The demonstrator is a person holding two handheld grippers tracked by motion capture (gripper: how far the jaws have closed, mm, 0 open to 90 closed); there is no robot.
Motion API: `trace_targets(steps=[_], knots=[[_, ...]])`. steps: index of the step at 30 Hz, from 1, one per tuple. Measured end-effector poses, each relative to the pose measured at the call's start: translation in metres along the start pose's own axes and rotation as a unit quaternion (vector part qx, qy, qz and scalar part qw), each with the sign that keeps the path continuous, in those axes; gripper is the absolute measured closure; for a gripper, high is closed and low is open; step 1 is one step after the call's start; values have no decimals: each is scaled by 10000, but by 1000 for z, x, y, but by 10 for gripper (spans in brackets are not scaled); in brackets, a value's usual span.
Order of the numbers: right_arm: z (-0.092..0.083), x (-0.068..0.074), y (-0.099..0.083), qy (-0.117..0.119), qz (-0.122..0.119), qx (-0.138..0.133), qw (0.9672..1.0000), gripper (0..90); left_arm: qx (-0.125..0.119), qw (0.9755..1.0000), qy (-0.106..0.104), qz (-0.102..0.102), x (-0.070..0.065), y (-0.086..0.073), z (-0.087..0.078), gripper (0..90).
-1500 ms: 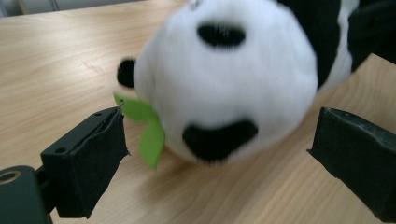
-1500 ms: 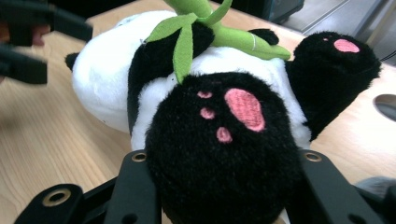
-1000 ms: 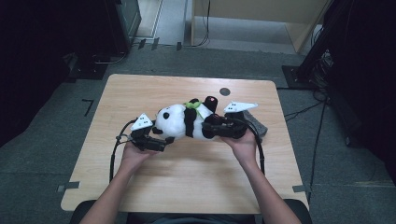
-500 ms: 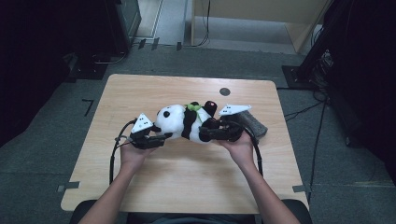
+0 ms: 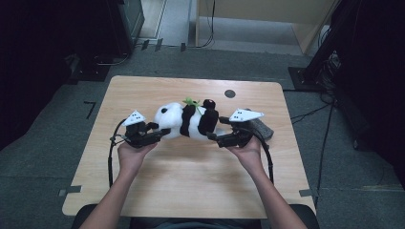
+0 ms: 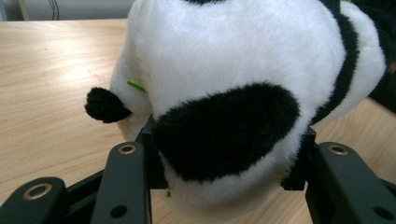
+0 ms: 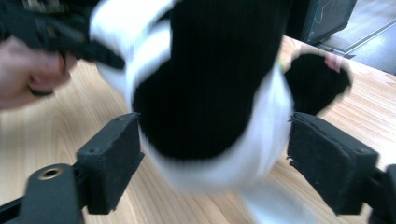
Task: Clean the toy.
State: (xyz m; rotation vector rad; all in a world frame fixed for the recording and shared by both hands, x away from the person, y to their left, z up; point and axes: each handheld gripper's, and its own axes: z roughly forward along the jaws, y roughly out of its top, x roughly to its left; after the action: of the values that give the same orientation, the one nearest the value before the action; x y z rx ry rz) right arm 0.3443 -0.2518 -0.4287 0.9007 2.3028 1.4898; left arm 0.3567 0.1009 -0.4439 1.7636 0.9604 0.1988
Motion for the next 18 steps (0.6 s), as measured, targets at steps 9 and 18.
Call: trace_targets(steps=[9,18], knots=[[17,8,-6,34,-320,-260,9991,18,341,9985,-370,-223,-15,5,3,481],[21,8,-9,-192,-100,94,9997,336,230,9994,49,273,-20,0,9,273]])
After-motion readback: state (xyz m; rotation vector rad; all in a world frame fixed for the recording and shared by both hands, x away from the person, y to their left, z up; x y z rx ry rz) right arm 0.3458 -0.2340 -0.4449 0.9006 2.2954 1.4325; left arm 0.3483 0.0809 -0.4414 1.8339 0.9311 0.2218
